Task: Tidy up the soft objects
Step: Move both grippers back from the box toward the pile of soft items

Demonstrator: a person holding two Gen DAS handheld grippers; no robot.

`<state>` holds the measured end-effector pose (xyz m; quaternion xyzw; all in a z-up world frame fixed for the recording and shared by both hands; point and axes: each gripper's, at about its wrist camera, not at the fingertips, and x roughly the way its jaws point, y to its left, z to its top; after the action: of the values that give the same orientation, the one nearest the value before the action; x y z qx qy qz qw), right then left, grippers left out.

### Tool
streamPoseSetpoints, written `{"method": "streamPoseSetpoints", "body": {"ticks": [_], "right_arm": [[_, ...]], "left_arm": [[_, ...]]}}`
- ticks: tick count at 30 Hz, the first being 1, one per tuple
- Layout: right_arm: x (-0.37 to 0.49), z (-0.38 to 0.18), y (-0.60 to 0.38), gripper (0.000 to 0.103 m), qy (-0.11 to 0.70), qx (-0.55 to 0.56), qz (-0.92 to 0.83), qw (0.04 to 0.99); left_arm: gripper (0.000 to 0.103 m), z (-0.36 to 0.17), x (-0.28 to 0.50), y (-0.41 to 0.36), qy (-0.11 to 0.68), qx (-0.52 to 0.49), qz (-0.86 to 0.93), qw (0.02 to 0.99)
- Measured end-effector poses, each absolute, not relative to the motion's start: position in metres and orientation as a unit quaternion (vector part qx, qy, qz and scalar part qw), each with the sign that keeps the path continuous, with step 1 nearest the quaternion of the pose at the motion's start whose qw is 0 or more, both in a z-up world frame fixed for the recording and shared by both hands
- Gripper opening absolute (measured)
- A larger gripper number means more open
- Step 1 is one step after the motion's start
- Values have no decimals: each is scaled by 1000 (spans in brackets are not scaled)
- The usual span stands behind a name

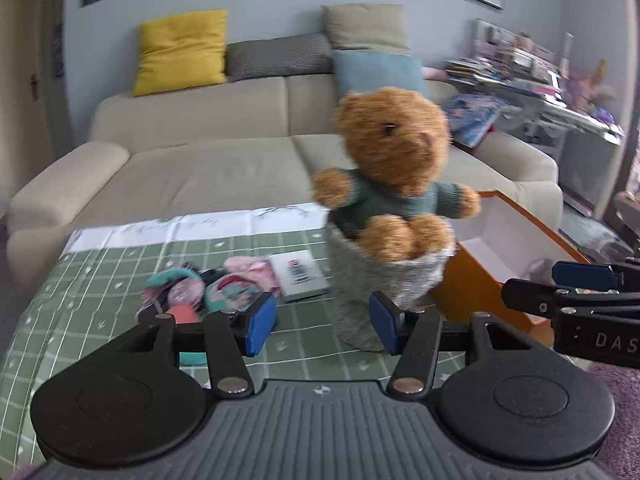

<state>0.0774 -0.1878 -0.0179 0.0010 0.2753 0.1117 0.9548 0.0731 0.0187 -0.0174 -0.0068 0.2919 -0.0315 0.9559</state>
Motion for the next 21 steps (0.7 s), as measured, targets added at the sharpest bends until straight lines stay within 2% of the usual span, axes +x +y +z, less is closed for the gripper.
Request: {"method": "streamPoseSetpoints", "body": {"ticks": [19, 21], "right_arm": [[126, -39, -85, 65, 275, -55, 166, 946], [133, -44, -77, 69, 276, -62, 161, 946]], "left_arm": [[64, -38, 95, 88, 296, -67, 30, 953], [63, -43, 101, 94, 301, -69, 35, 950]]}}
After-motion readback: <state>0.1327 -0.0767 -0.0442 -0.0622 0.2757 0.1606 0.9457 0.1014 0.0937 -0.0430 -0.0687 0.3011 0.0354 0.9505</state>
